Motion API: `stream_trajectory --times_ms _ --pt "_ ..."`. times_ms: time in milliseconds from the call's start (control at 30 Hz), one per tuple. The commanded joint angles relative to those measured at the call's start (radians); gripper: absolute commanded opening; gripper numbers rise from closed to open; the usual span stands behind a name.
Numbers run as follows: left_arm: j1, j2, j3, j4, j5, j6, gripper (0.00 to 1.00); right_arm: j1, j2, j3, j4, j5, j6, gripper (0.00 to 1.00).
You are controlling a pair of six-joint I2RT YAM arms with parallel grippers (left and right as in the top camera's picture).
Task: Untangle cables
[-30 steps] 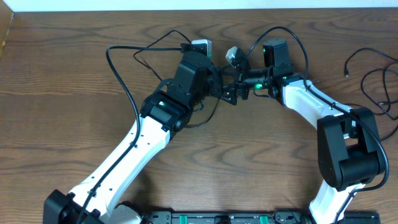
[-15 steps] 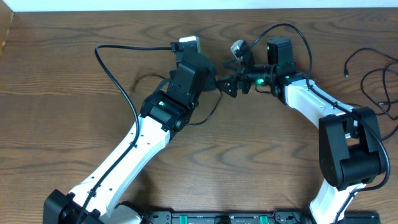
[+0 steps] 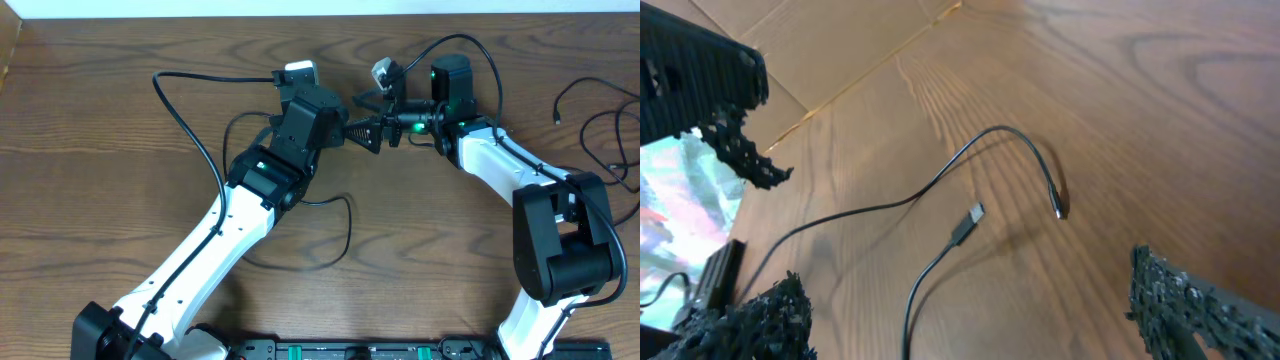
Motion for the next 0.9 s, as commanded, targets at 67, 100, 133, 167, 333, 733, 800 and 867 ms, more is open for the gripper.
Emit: stream_trajectory --times_ms 67,100,133,167,333,733,800,867 --pt "0.004 0.005 0.006 -0.012 -0.020 0.072 0.07 -0.006 0.012 -0.001 -0.084 -0.003 0.008 0.99" --pt "0.004 0.005 0.006 -0.013 -0.020 0.092 0.07 -0.006 0.012 -0.001 -0.108 0.012 0.009 0.99" --pt "0.004 0.002 0.007 -0.019 -0.020 0.112 0.07 -0.006 0.012 -0.001 -0.142 0.038 0.009 0.99" --pt "0.005 -0.004 0.007 -0.030 -0.021 0.126 0.08 -0.005 0.012 -0.001 -0.179 0.068 0.009 0.99" --pt "0.040 -0.044 0.007 -0.120 -0.037 0.137 0.08 0.019 0.012 -0.001 -0.369 0.200 -0.035 0.99" --pt "0.250 -0.089 0.007 -0.324 -0.069 0.137 0.08 0.230 0.012 -0.001 -0.682 0.461 -0.063 0.99" --pt "0.280 -0.089 0.007 -0.352 -0.069 0.137 0.08 0.265 0.012 -0.001 -0.713 0.460 -0.063 0.99" --pt "0.306 -0.088 0.007 -0.370 -0.069 0.137 0.08 0.296 0.012 -0.001 -0.741 0.460 -0.063 0.99"
